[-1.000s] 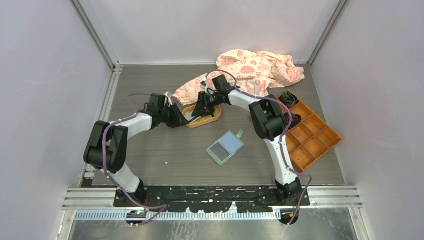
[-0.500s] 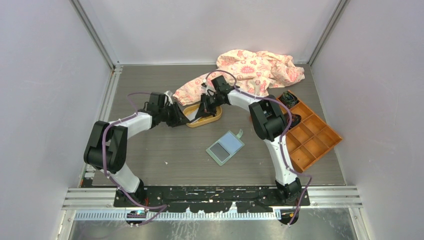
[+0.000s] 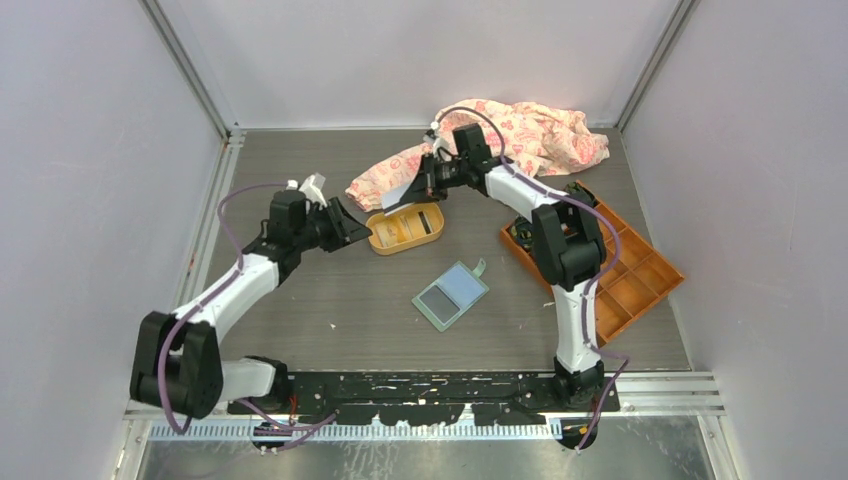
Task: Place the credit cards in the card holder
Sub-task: Insert the credit card into the card holder.
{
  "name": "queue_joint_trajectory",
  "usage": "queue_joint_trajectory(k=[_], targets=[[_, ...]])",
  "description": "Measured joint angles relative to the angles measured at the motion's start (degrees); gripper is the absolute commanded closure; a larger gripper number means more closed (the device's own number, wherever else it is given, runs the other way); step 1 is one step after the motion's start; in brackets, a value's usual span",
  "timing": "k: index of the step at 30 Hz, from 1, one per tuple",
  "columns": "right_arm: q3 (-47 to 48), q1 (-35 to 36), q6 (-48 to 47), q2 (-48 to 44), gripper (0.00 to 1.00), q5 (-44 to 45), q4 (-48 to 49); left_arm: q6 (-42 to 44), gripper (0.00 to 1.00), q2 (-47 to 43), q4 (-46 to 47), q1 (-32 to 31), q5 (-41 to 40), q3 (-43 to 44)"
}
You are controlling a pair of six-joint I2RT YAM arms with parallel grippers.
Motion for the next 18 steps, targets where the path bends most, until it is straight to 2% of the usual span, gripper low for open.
queue_joint_trajectory(k=[3,9,13,18], targets=[[-2.2,-1.0,2.6,-2.3,0.99,-3.0,4.1,-0.3,0.54,-5.5,2.0,0.1,0.4,-3.5],[-11.7,-1.2,12.0,-6.8,0.99,-10.3,20.1,-2.9,0.44,-16.5,11.6,0.4,3.8,-12.6],[-16.7,-1.1,15.6,-10.6,0.99,-14.2,29.1,-6.8,0.41,-22.1,26.7,0.4,7.7,-21.5],[-23.3,-0.9,15.4,-20.0,0.99,-17.8,38.2,-11.5,0.4,-25.0,44.0,0.2,10.6,-29.3]])
